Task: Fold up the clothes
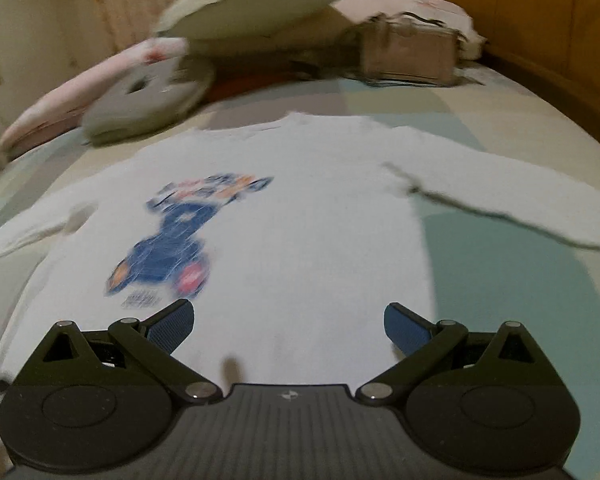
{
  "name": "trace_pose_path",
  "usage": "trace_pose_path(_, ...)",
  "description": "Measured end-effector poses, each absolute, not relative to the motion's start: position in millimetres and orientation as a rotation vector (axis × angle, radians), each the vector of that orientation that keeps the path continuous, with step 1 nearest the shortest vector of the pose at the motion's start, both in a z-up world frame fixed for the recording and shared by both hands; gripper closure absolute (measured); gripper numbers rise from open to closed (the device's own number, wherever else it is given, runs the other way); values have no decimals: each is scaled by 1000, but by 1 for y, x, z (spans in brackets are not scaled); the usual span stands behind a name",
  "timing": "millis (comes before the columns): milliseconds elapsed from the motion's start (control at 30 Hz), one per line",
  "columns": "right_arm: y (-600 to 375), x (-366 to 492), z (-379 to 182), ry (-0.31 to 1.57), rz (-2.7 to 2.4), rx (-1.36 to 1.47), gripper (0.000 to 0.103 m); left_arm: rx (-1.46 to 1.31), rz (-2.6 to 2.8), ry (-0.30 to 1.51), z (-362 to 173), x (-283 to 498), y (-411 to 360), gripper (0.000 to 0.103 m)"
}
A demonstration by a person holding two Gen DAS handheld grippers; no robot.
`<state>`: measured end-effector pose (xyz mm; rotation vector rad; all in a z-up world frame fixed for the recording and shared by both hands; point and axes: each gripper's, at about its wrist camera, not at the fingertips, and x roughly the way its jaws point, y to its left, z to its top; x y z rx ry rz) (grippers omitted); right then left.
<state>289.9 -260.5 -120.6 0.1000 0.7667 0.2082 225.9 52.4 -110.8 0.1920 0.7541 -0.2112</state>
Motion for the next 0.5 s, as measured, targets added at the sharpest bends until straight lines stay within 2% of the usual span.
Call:
trace_pose_path(133, -245, 284, -147, 767, 211, -9, 0, 223, -242, 730, -105, 240, 40, 1)
trace_pose_path(367, -249, 288, -152, 731, 221, 6, 0, 202, -327, 780, -125, 282, 21, 1)
trace_pose_path(500, -248, 286, -151, 734, 228, -1, 0, 88, -302, 834, -138, 283, 43, 1)
